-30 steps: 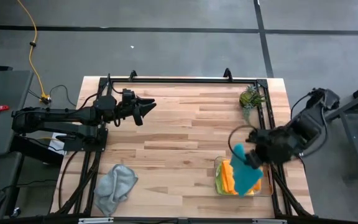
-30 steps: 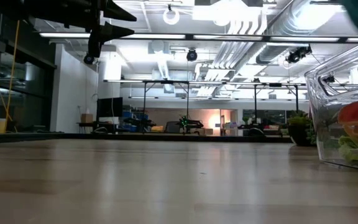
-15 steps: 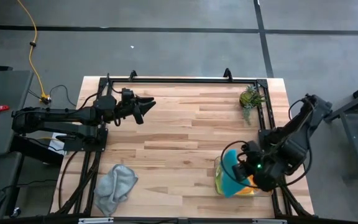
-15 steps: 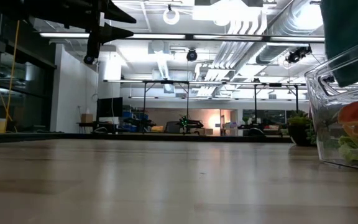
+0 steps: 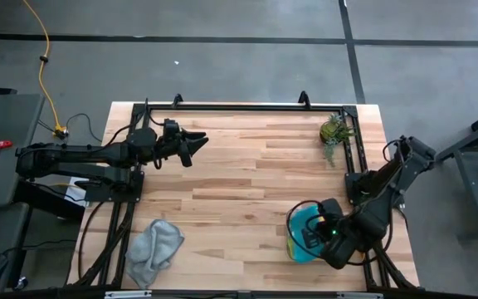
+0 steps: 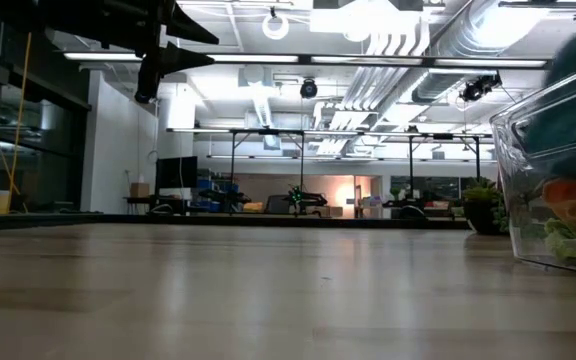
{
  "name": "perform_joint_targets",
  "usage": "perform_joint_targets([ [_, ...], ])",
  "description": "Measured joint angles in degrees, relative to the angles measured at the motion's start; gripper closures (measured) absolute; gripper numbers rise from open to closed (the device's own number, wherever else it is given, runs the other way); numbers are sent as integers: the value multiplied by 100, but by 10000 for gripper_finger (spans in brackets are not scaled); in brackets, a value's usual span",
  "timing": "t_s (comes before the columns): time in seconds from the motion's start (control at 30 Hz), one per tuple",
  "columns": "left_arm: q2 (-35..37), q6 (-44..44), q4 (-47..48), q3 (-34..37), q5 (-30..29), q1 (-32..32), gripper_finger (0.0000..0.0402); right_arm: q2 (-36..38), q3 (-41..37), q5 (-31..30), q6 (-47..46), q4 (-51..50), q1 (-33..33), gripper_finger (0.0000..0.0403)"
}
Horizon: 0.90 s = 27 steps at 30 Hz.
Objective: Fold microfiber towels
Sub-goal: Put the blue microfiber cloth into the transparent bin
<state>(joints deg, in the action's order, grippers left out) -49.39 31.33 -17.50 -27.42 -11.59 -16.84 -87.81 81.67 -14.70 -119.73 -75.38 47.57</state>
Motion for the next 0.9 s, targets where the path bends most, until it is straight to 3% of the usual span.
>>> perform_joint_targets([
  [0.13,0,0,-2,0,0,0,255,-166,0,564,-37,-340,0,403],
  [0.9,0,0,16,0,-201,0,255,-1665,-2,1917,-897,-1294,-39,403],
])
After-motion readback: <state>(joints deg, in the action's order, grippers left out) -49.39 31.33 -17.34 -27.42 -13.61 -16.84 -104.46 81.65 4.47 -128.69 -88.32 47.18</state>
